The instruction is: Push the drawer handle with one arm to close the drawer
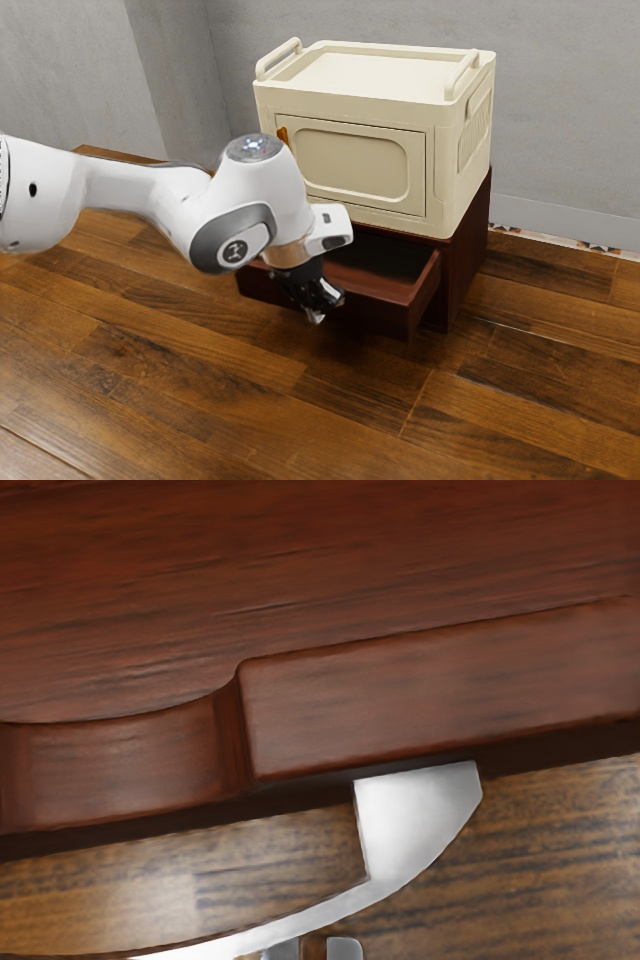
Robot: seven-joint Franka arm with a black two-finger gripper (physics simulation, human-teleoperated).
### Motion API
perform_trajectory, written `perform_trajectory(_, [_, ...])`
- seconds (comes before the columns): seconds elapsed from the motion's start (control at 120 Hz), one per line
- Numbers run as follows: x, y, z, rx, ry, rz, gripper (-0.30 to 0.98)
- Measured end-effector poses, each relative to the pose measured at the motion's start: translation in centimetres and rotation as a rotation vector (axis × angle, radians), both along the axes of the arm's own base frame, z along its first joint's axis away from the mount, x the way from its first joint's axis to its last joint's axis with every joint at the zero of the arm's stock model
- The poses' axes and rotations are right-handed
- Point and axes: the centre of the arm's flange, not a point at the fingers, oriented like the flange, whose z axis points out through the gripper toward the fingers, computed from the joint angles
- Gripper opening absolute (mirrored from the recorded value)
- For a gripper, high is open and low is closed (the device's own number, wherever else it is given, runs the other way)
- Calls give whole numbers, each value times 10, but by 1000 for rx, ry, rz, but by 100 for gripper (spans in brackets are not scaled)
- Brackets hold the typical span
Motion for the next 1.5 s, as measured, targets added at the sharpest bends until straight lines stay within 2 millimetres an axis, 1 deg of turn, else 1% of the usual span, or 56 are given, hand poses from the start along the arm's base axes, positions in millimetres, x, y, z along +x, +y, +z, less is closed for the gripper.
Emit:
perform_trajectory(0.067, [4,-6,5,1,-7,-6,-10])
perform_trajectory(0.167, [9,-8,10,4,-9,0,-10])
perform_trajectory(0.333, [24,-1,14,12,-2,26,-10])
perform_trajectory(0.533, [40,0,8,20,7,30,-10])
perform_trajectory(0.667, [52,9,3,32,8,46,-10])
perform_trajectory(0.792, [60,10,9,34,-10,48,-10])
perform_trajectory(0.925, [67,11,11,38,-21,48,-10])
perform_trajectory(1.017, [74,15,10,41,-28,56,-10])
perform_trajectory(1.117, [80,18,14,43,-41,61,-9])
perform_trajectory(1.217, [88,24,7,44,-38,71,-10])
perform_trajectory(1.325, [95,26,4,49,-45,68,-10])
perform_trajectory(1.408, [101,29,5,56,-54,71,-10])
perform_trajectory(1.5, [106,26,6,56,-67,64,-10])
